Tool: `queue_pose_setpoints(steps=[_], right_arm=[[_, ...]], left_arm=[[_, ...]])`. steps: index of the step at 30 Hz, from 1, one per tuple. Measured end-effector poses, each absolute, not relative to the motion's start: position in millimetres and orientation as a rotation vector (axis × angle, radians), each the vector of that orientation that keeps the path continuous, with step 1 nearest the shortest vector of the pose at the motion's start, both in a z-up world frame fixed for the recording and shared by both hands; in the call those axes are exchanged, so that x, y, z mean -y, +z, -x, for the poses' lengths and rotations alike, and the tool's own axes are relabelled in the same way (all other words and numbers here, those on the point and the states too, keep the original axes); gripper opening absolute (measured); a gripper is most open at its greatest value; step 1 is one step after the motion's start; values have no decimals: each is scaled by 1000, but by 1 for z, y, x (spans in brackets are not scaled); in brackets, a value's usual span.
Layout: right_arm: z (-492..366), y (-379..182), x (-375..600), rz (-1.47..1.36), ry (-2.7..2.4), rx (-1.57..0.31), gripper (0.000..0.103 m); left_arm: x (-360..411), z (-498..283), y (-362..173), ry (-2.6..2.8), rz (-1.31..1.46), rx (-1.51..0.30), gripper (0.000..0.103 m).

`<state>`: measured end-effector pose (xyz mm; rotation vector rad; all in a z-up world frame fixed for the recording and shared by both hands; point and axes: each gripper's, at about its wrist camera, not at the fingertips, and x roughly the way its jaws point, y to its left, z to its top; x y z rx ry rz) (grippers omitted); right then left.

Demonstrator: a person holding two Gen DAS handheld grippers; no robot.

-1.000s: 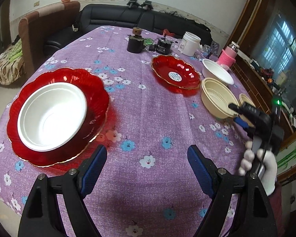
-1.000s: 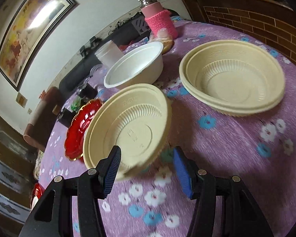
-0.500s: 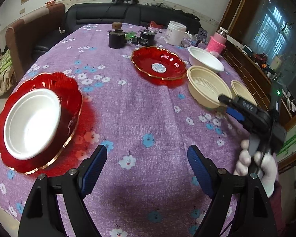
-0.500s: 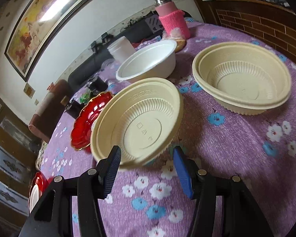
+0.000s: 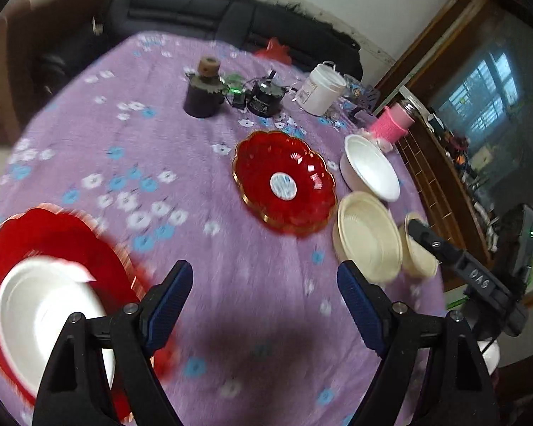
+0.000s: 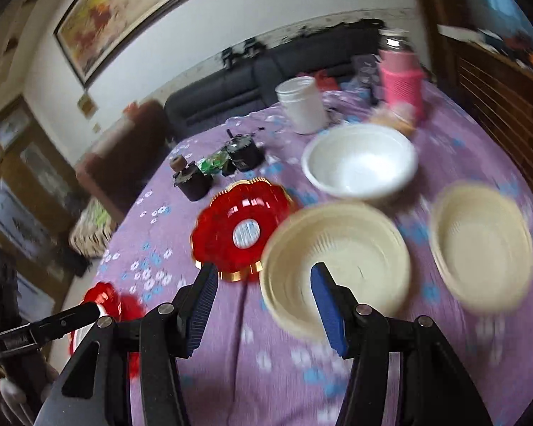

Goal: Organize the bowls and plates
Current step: 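Grasp the rim of the second red plate with the left tool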

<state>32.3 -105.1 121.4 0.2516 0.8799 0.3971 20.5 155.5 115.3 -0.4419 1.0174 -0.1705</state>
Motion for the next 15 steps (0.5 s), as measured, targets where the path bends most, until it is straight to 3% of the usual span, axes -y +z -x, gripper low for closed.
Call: queue_pose_setpoints(steps=[8,15], right_arm=[[-138,85,49,-83,330,-1079,58],[-184,49,38,-56,271,-1185,58]], left_arm=[[-175,-115,63,-115,631,-1161,79],[-161,-163,21,-98,643,-1258,48]])
